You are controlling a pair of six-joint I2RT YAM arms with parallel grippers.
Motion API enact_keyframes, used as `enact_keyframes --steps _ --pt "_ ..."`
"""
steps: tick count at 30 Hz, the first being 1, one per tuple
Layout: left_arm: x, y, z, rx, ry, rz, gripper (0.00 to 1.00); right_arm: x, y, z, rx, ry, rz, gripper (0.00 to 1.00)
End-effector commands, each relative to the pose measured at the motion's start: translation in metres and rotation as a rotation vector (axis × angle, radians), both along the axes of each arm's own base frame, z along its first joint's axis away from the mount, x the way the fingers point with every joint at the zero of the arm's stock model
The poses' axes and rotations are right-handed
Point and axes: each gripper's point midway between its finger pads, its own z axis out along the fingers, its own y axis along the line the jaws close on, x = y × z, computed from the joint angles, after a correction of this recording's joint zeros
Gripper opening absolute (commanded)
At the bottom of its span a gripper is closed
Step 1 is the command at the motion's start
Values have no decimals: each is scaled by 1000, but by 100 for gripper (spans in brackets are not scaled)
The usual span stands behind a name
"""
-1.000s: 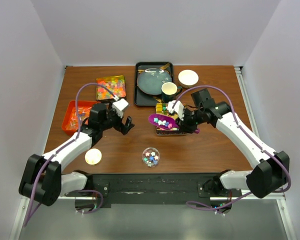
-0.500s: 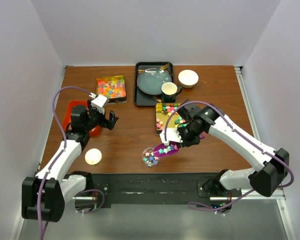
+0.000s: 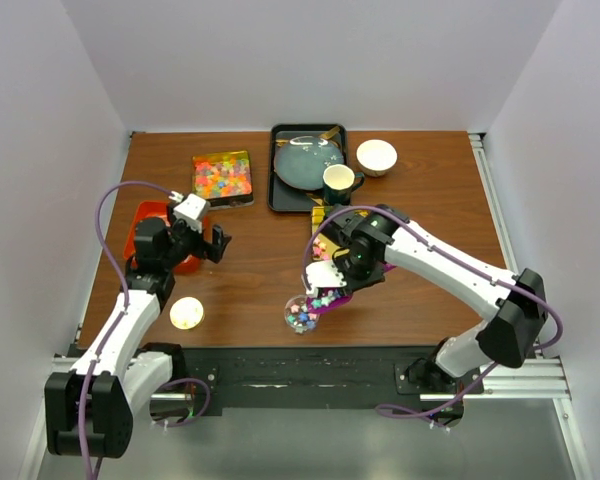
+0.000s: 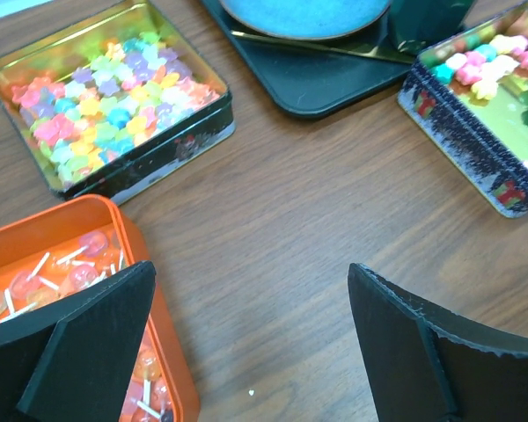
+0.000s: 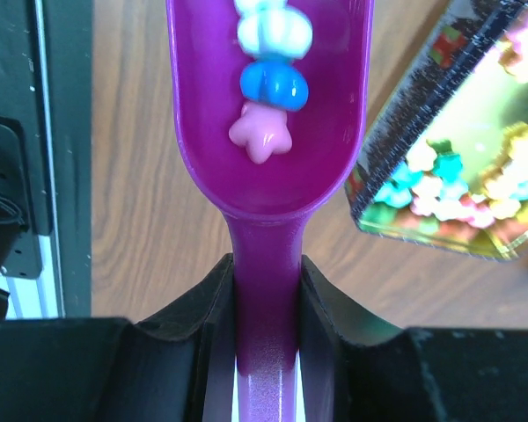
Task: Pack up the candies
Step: Place the fake candies in the packing bottle.
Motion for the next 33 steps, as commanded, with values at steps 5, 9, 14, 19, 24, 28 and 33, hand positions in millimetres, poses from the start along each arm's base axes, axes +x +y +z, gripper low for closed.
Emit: enact_keyframes --steps 5,9,14,19,24,28,33 --pt "7 23 3 46 -39 117 96 5 -6 19 -170 -137 -18 0" --pt "6 29 -2 67 -28 147 96 7 -7 18 -234 -160 -35 0" --pt "6 45 -17 113 12 220 96 5 -8 24 -261 -199 -23 0" --pt "6 45 -36 150 81 196 93 4 -3 39 -182 -226 -47 0" --pt "13 49 -46 195 110 195 92 4 18 62 -1 -246 -161 0" --pt "22 53 -64 222 189 203 86 13 20 73 85 -288 -241 0" --pt "36 49 -59 218 195 179 65 35 -4 76 114 -301 -374 0"
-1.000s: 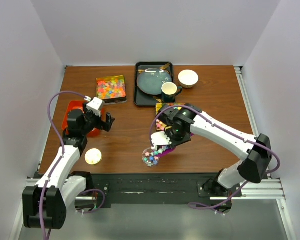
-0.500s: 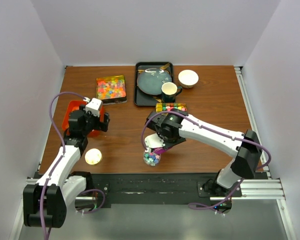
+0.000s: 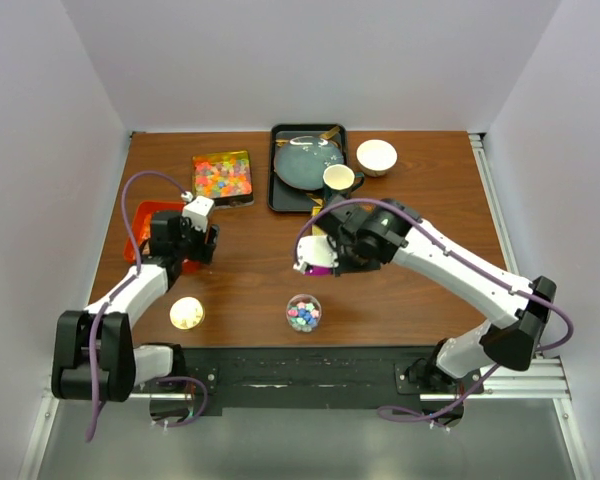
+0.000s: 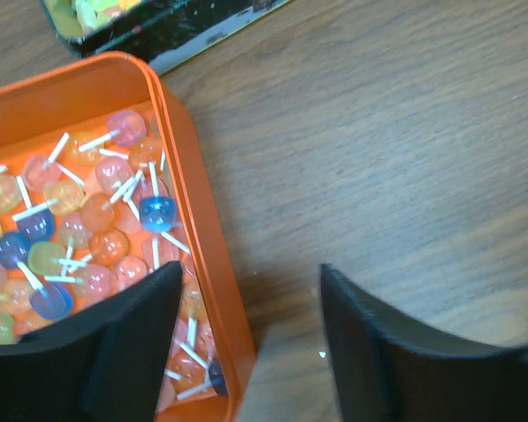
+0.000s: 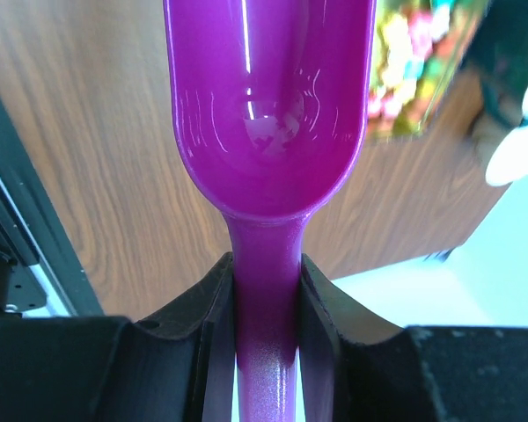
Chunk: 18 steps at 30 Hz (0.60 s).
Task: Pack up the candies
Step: Place the fake candies in the packing bottle.
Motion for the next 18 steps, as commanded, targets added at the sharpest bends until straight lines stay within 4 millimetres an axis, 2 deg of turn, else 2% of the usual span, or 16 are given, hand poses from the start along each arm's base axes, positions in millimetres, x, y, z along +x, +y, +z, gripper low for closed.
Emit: enact_keyframes --steps 1,4,9,14,18 --pt "23 1 25 9 -60 -12 62 15 -19 11 80 -14 -140 0" --pt "24 0 19 3 -33 -13 52 21 -28 7 91 -15 -187 0" --pt "26 -8 18 -18 -19 -57 32 25 -33 2 103 2 -217 0" --pt "20 -12 6 -37 30 -74 25 33 -34 -2 104 12 -243 0" --pt "11 -18 -4 -63 61 -94 24 37 -33 -4 113 22 -259 0"
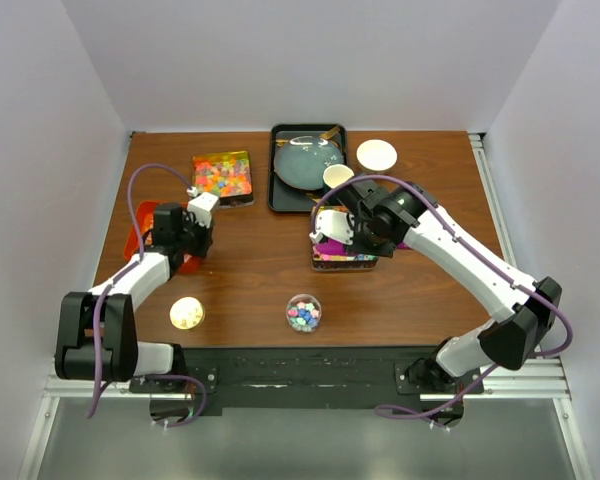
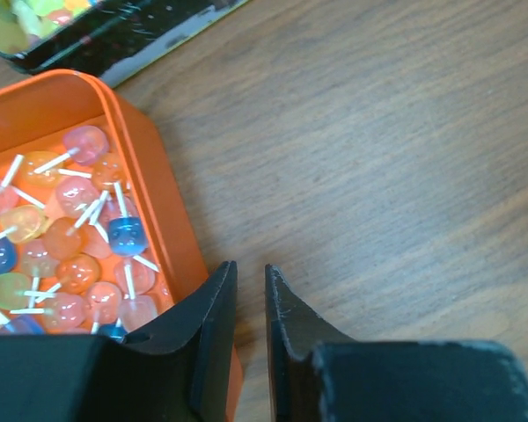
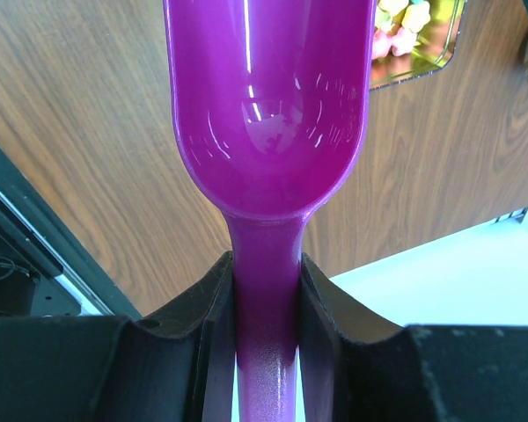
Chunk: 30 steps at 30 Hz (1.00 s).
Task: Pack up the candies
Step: Place the fake candies in the packing bottle, then move the storage box to the center of the board.
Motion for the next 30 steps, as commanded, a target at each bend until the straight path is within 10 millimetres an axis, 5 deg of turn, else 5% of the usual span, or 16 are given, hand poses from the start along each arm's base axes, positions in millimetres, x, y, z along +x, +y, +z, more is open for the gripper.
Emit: enact_keyframes --steps 1,5,9,11,14,30 --pt "-8 -9 -1 -47 30 -37 23 8 7 1 55 -10 -35 0" --pt "-12 -40 30 -196 -7 -142 55 10 7 1 60 -7 -48 0" --pt "10 -15 62 -145 -77 43 76 11 6 -1 60 1 -56 0" --pt "19 0 75 -95 -100 105 79 11 7 -2 62 4 -58 0" --pt "28 20 75 -13 -98 169 79 12 7 -4 60 10 -62 0" --pt "22 8 13 -37 155 90 43 13 0 -2 55 -7 -84 0"
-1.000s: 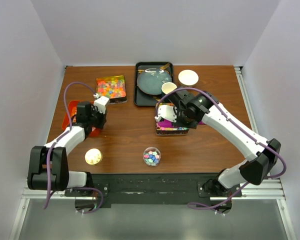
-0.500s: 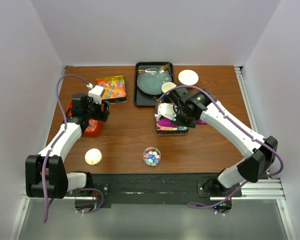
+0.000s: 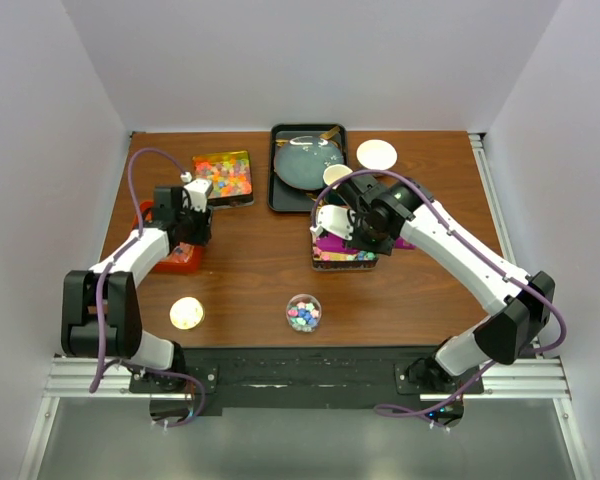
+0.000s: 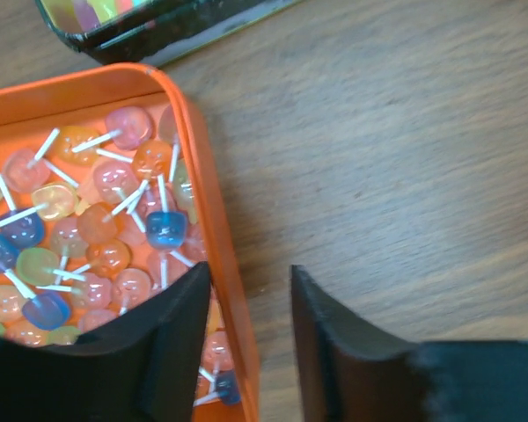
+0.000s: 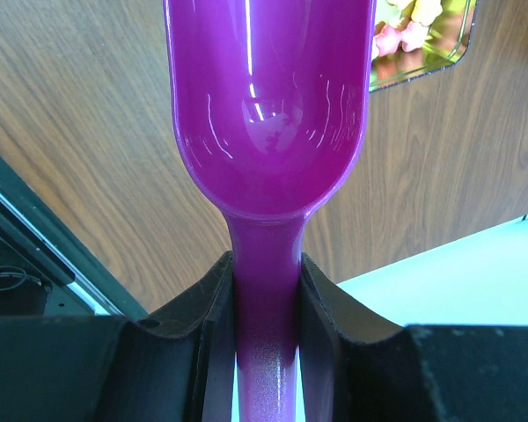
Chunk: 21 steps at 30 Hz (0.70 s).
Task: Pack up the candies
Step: Move the storage box to the center of the board.
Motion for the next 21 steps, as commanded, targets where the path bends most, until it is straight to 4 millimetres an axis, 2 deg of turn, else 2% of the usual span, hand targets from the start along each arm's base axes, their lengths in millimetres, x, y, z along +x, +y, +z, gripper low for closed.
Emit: enact_keyframes --steps 1,5,9,12,17,20,21 --pt "5 -6 9 -33 5 -46 39 5 2 9 42 -43 -29 0" --pt "0 -10 4 -43 21 -63 33 6 1 8 35 -42 -31 0" --pt "-17 -15 -1 -60 58 -85 24 9 1 10 34 -53 -34 0" --pt "-34 -28 0 -79 86 -123 19 11 0 11 27 -59 -33 0" --pt "-40 -51 8 -128 61 -241 15 16 -3 11 20 -75 -50 0" --pt "-46 -63 9 -137 72 -305 12 23 -7 17 20 -101 -66 0" --pt "-51 -73 10 -141 80 -346 11 25 -7 20 23 -109 -64 0"
